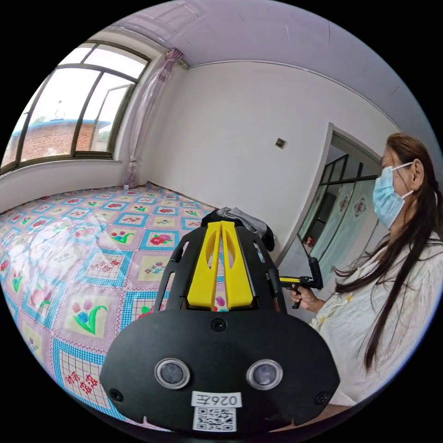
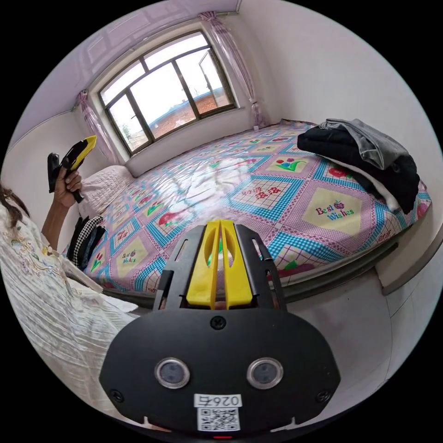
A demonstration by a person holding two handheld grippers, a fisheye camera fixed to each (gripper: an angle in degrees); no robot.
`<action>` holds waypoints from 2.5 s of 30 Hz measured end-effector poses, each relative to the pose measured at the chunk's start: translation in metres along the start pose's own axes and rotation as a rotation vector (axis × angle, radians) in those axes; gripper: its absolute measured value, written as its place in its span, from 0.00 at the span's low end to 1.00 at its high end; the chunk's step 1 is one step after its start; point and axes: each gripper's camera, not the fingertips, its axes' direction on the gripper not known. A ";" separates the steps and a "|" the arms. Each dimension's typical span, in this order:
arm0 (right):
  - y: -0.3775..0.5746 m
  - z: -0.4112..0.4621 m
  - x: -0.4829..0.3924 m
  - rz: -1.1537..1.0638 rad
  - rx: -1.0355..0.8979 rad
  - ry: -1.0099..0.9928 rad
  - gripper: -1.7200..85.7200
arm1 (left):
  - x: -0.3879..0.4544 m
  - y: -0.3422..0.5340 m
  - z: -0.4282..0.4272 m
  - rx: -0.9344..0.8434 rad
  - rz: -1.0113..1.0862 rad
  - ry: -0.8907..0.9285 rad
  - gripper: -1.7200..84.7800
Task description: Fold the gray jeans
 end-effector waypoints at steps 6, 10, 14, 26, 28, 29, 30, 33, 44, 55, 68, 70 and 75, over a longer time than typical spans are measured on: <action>-0.056 -0.020 -0.052 -0.041 0.037 0.087 0.01 | -0.061 0.022 0.070 -0.111 0.018 0.088 0.01; -0.086 -0.041 -0.056 -0.021 0.111 0.161 0.01 | -0.109 0.030 0.135 -0.072 -0.097 0.154 0.03; -0.133 -0.074 -0.024 -0.004 0.212 0.226 0.01 | -0.145 0.017 0.230 -0.144 -0.167 0.191 0.13; -0.380 -0.112 0.135 -0.019 0.139 0.201 0.09 | -0.207 0.011 0.465 -0.207 -0.316 0.406 0.09; -0.418 -0.097 0.154 0.004 0.088 0.200 0.09 | -0.220 0.019 0.478 -0.223 -0.349 0.407 0.09; -0.443 -0.086 0.164 0.018 0.061 0.209 0.09 | -0.230 0.024 0.484 -0.229 -0.374 0.408 0.09; -0.467 -0.074 0.173 0.034 0.034 0.229 0.09 | -0.235 0.027 0.485 -0.230 -0.384 0.405 0.09; -0.522 -0.037 0.187 0.052 -0.058 0.286 0.12 | -0.260 0.036 0.484 -0.227 -0.416 0.350 0.09; -0.562 0.000 0.126 -0.019 -0.264 0.250 0.01 | -0.369 0.028 0.544 -0.278 -0.418 0.135 0.13; -0.421 -0.141 -0.060 -0.218 0.004 -0.342 0.01 | -0.446 -0.031 0.713 -0.350 -0.394 0.283 0.18; -0.425 -0.201 -0.123 -0.417 0.015 -0.128 0.15 | -0.465 0.014 0.753 -0.388 -0.412 0.322 0.17; -0.458 -0.197 -0.071 -0.236 0.103 -0.156 0.12 | -0.464 0.020 0.754 -0.393 -0.410 0.318 0.17; -0.520 -0.067 0.025 -0.017 -0.206 0.059 0.14 | -0.462 0.027 0.756 -0.414 -0.383 0.310 0.17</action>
